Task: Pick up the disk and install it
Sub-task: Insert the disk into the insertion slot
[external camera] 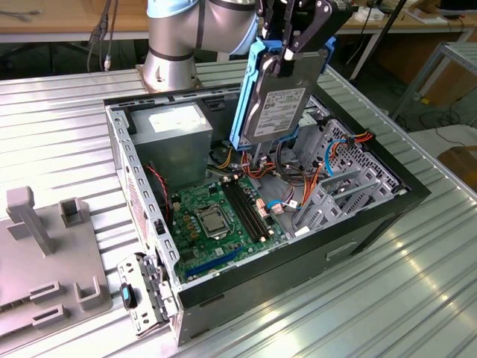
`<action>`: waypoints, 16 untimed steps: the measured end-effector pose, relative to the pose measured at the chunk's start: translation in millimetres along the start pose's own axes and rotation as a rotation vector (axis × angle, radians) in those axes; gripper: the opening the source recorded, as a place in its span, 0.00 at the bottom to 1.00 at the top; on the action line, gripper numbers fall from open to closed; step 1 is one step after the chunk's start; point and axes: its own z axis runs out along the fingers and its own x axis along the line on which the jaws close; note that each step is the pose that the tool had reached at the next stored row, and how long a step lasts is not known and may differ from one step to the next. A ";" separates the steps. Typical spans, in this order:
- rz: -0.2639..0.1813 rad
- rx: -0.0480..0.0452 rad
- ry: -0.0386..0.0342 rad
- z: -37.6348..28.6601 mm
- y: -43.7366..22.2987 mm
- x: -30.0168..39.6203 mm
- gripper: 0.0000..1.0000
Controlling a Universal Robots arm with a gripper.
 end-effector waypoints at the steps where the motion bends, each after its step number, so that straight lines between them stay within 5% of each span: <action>1: 0.002 0.0000 0.0000 0.1 -3.5 0.0 0.37; 16: 0.015 -0.0002 0.0005 0.6 -17.0 14.2 0.37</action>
